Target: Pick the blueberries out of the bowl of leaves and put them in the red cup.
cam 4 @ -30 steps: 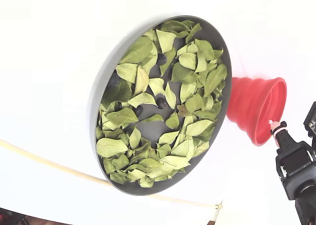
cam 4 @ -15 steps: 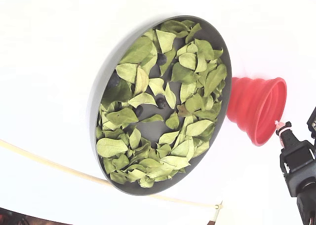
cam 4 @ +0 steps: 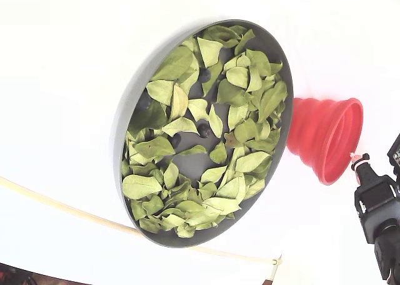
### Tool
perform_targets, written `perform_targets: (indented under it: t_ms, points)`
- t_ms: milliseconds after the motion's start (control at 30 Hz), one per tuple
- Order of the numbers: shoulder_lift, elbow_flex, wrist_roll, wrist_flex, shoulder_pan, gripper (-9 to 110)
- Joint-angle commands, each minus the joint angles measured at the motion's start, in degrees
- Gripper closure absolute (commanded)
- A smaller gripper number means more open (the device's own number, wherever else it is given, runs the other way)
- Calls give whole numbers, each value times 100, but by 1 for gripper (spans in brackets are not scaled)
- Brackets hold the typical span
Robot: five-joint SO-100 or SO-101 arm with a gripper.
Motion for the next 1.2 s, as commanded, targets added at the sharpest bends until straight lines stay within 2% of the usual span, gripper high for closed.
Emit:
perform_targets:
  t_ms: [0, 333, 533, 1167]
  points:
    - [97, -545, -26, -123, 246, 93]
    - [-193, -756, -123, -299, 334, 91]
    - [-97, -694, -53, -281, 299, 83]
    - [624, -290, 158, 308, -26, 85]
